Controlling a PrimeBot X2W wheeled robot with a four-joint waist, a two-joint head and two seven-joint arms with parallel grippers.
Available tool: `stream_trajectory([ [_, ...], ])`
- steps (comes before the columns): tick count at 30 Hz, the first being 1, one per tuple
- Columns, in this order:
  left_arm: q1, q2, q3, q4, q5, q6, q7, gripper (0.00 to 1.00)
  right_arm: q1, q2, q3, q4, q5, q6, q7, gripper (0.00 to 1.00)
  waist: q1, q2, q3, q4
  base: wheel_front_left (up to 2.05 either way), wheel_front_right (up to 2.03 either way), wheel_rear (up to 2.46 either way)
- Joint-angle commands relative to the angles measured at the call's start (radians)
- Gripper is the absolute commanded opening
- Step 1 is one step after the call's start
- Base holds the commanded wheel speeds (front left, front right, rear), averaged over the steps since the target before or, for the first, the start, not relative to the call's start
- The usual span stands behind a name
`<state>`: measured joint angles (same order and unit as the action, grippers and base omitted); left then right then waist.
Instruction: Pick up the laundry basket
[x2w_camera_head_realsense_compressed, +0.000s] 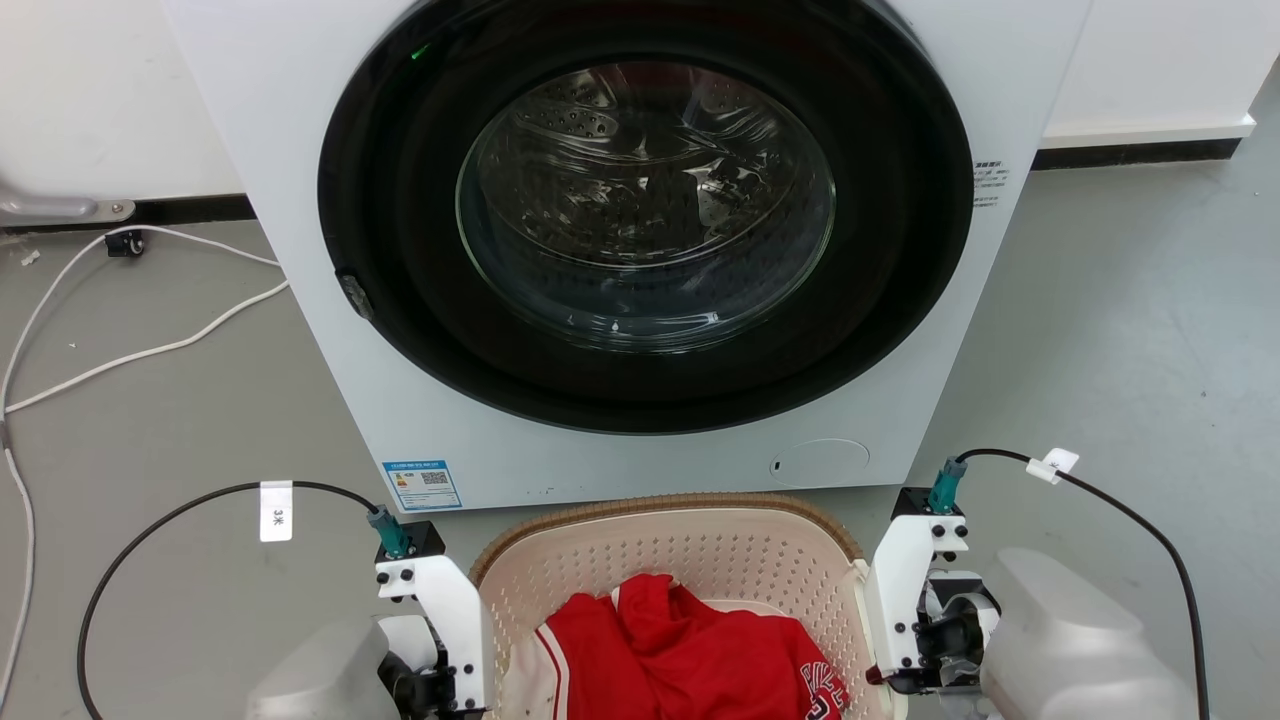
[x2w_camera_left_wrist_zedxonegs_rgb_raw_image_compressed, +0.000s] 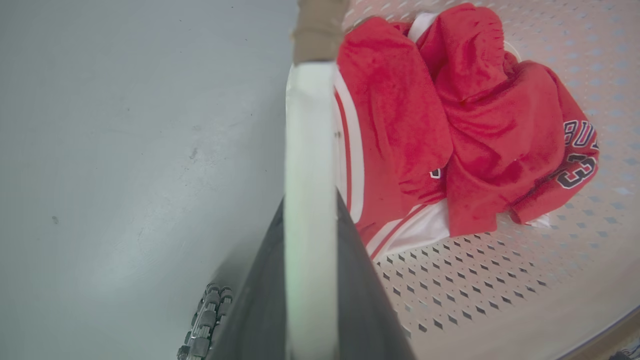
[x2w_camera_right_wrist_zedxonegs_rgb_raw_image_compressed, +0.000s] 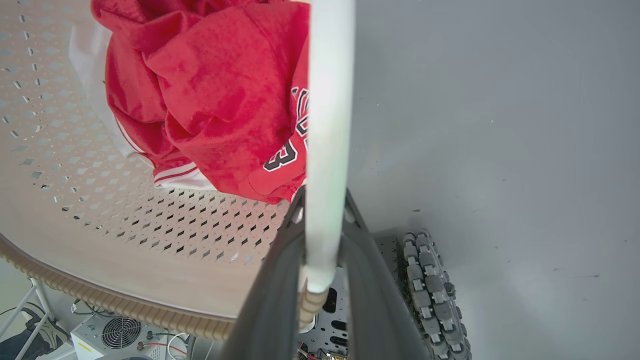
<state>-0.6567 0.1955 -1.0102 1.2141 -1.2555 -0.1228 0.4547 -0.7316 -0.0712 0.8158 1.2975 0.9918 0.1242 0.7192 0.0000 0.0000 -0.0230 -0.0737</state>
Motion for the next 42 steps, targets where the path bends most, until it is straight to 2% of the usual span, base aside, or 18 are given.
stream_trajectory([
  [1,-0.018,-0.041,-0.001,-0.023,-0.012,-0.014,-0.003,0.00,0.010,0.039,-0.006,-0.016,0.004,0.012,0.000,0.00,0.0000,0.0000,0.000,0.000,0.00,0.00,0.00],
  [42,-0.019,-0.042,-0.036,-0.017,-0.048,-0.014,-0.014,0.00,0.016,0.039,-0.025,-0.016,-0.008,0.012,0.006,0.00,0.0000,0.0000,0.001,0.000,0.00,0.00,0.00],
])
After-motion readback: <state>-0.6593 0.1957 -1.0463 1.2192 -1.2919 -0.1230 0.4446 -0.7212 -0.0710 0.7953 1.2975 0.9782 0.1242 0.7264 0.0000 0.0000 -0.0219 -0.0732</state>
